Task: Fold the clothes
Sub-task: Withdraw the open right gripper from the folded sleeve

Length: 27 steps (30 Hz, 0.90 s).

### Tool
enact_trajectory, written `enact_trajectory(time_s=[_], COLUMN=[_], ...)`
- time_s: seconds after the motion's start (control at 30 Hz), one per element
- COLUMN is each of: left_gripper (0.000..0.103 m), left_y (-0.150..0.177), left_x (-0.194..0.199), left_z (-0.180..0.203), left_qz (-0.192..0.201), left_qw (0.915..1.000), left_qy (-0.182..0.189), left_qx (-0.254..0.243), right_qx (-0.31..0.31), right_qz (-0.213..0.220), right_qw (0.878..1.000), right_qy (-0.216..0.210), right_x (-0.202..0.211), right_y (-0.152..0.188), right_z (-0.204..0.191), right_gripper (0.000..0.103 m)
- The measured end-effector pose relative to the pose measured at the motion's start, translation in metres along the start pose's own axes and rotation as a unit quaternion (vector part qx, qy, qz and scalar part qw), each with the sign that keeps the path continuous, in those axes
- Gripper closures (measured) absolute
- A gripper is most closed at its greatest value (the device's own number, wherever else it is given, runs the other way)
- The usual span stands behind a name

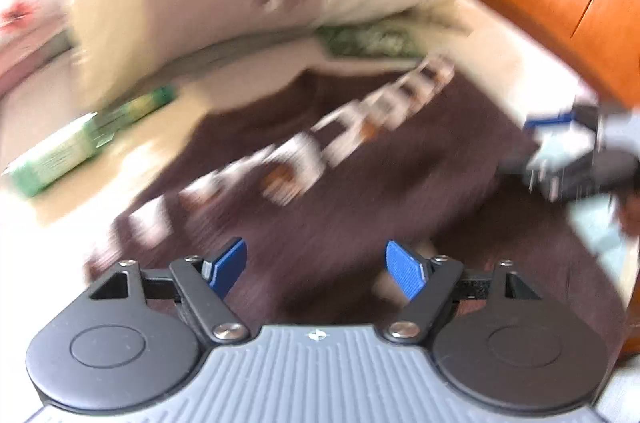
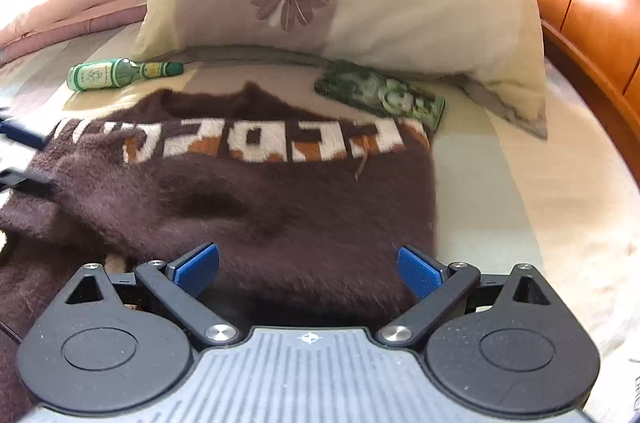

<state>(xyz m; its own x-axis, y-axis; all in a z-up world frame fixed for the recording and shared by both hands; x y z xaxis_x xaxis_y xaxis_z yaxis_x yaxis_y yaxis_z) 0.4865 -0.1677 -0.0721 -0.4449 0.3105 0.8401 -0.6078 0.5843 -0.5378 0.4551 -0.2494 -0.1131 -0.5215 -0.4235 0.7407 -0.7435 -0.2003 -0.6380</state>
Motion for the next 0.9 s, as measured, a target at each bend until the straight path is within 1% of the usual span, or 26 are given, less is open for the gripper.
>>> enact_trajectory(time_s=[0.03,0.07,0.13,0.17,0.2,0.27,0.33,0.4,0.47,0.53,0.57,0.6,0.63,0.73,0.83,0.9], left_gripper=[0.025,0.025,0.025,0.025,0.025,0.026,0.026,0.024,0.024,0.024,0.022,0.020,0.019,0.019,0.016,0.016], left_y=[-0.002,0.000,0.008,0.011,0.010,0.004,-0.005,-0.015,-0.019,-0.014,-0.011,-0.009,-0.007,-0.004,-0.001,0.000], left_x=[-0.014,-0.027,-0.051,-0.058,-0.056,-0.046,-0.035,-0.030,-0.040,-0.062,-0.069,-0.070,-0.072,-0.071,-0.070,-0.071], left_z=[0.008,0.011,0.005,0.001,-0.002,-0.007,-0.003,0.010,0.023,0.029,0.029,0.027,0.026,0.022,0.016,0.013], left_qz=[-0.004,-0.014,-0.043,-0.050,-0.051,-0.057,-0.048,-0.037,-0.045,-0.072,-0.078,-0.075,-0.072,-0.072,-0.074,-0.075], left_qw=[0.9999,0.9999,0.9989,0.9984,0.9982,0.9975,0.9982,0.9993,0.9989,0.9969,0.9964,0.9968,0.9972,0.9971,0.9967,0.9966], left_qy=[0.009,0.007,-0.020,-0.024,-0.022,-0.027,-0.026,-0.010,-0.007,-0.017,-0.020,-0.017,-0.014,-0.011,-0.011,-0.009], left_qx=[-0.002,-0.002,0.001,0.011,0.022,0.033,0.025,0.006,-0.012,-0.025,-0.026,-0.022,-0.018,-0.023,-0.033,-0.033], right_qx=[-0.004,-0.008,-0.016,-0.024,-0.036,-0.059,-0.080,-0.094,-0.094,-0.102,-0.103,-0.086,-0.069,0.005,0.078,0.051], right_qz=[-0.003,-0.006,0.005,0.016,0.022,0.015,-0.001,-0.001,0.017,0.029,0.027,0.003,-0.023,-0.027,-0.034,-0.037], right_qw=[1.000,1.000,1.000,0.999,0.999,0.997,0.996,0.995,0.994,0.993,0.992,0.992,0.990,0.991,0.985,0.988], right_qy=[-0.001,-0.002,0.015,0.023,0.034,0.044,0.045,0.041,0.045,0.057,0.068,0.094,0.120,0.130,0.147,0.141], right_x=[0.000,-0.001,0.005,0.011,0.016,0.019,0.014,0.008,0.005,0.002,0.000,-0.006,-0.011,-0.011,-0.012,-0.014], right_y=[0.004,0.007,0.012,0.014,0.018,0.032,0.045,0.049,0.043,0.036,0.035,0.036,0.038,0.039,0.038,0.040], right_z=[0.003,0.005,0.015,0.020,0.029,0.043,0.054,0.059,0.062,0.070,0.075,0.079,0.084,0.084,0.080,0.083], right_gripper=[0.004,0.004,0.005,0.004,0.004,0.002,0.002,0.002,0.002,0.002,0.002,0.002,0.002,0.001,0.000,0.000])
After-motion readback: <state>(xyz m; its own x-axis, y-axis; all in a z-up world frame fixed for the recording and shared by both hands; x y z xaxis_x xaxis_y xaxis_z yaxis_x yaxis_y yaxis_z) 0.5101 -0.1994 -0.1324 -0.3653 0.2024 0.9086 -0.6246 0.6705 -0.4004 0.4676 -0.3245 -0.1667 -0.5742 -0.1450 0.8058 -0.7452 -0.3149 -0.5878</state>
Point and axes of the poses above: each gripper's, at about its wrist camera, not at the fingertips, and x roughly against the way its jaws point, z to its right, y to its underside, the point moved 6 cm from there along -x, roughly the way its jaws point, and after that the axes turned 13 degrees about -y, right-handed, at the moved point
